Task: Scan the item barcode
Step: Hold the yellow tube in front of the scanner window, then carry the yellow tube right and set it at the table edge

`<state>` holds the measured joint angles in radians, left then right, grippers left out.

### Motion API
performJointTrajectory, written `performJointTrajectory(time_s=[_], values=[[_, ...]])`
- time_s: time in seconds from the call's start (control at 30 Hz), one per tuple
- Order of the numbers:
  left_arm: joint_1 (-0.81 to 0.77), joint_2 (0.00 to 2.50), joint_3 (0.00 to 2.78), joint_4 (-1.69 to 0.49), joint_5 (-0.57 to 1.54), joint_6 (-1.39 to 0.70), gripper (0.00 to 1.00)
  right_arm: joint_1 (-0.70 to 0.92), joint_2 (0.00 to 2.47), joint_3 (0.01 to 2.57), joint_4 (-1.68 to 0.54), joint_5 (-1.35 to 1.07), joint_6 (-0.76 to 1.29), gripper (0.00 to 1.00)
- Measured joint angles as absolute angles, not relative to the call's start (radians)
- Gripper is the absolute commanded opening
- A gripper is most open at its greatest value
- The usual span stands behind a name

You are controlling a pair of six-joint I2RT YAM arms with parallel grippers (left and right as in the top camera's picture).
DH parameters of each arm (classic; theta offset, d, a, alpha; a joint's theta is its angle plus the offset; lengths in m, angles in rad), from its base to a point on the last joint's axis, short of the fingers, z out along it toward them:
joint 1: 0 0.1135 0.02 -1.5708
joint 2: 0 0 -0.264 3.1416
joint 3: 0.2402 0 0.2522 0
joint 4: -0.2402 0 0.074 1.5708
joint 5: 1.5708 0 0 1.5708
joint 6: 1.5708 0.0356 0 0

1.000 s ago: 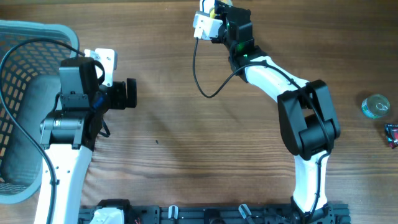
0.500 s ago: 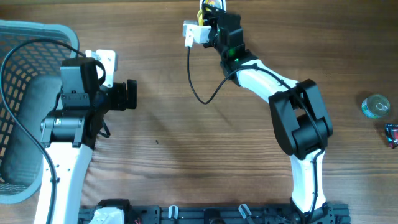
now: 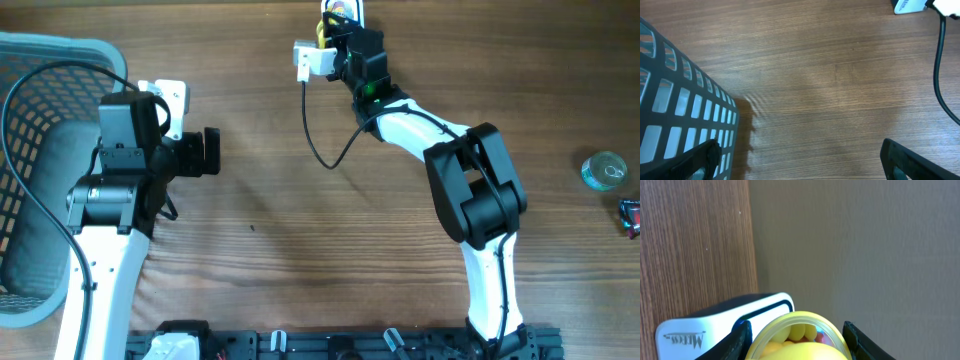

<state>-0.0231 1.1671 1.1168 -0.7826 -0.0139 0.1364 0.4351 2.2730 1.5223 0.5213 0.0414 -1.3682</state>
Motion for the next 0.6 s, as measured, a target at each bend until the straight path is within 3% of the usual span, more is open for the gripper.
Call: performJointTrajectory(time_s=[0.27,0.33,0.47,0.6], values=[[-0.023,1.167,1.117,-0.785,-0.017,0.136,1.00,0.387,2.019,1.525,0.447,0.411,-1.070,0.34],[-0.023,1.167,1.117,-0.786,-0.017,0.136,1.00,0.339,1.965,1.530,0.268,0.523,-0.928,0.34],[-0.023,1.168,1.116,-0.786,-0.017,0.136,1.00,0.197,1.926,1.536,-0.154,0.595,-0.555,0.26],[-0.023,1.169,1.116,-0.786,-0.017,0.118,1.00,0.099,1.924,1.538,-0.435,0.433,-0.276,0.32]])
